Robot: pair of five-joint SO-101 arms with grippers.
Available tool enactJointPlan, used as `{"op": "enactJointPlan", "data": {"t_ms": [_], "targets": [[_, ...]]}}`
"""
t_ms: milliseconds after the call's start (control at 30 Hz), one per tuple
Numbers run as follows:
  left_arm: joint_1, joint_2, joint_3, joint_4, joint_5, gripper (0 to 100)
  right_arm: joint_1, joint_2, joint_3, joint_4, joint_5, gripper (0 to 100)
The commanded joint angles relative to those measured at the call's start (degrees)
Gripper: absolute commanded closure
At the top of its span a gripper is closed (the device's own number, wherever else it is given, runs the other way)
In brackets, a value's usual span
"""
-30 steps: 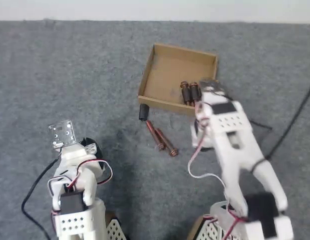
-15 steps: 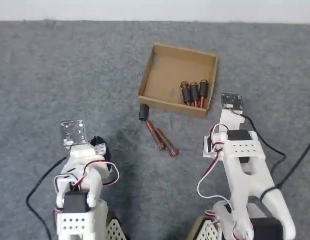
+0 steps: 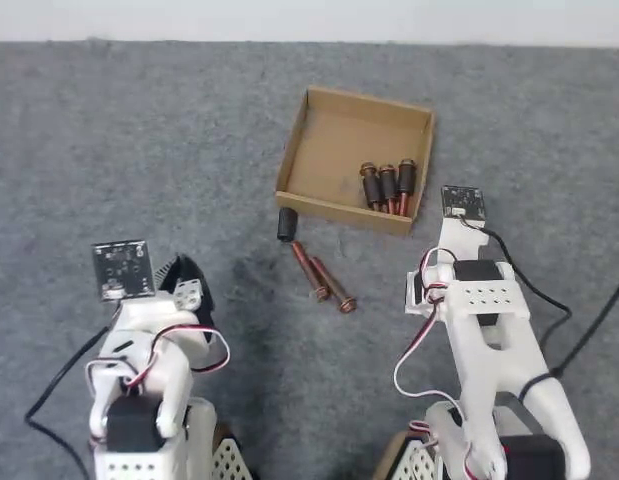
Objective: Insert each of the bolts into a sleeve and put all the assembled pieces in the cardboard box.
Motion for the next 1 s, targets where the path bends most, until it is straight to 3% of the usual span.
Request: {"op": "enactJointPlan", "data": {"t_ms": [0, 100, 267, 567, 967], "targets": [[0.2, 11.5, -9.9, 0.4, 0.0, 99, 0.4, -1.3, -0.5, -0.7, -0.1, 99.1], [0.2, 23.8, -18.3, 2.3, 0.5, 99, 0.4, -1.3, -0.5, -0.7, -0.1, 99.1], [1.1, 43.1, -32.3, 6.7, 7.2, 99, 0.5, -1.3, -0.5, -0.7, -0.1, 99.1], [15.4, 69.0, -43.3, 9.9, 18.9, 99, 0.6, -1.3, -0.5, -0.7, -0.1, 99.1], [22.9, 89.1, -45.7, -10.2, 32.1, 99, 0.7, -1.3, -0.5, -0.7, 1.9, 99.1]]}}
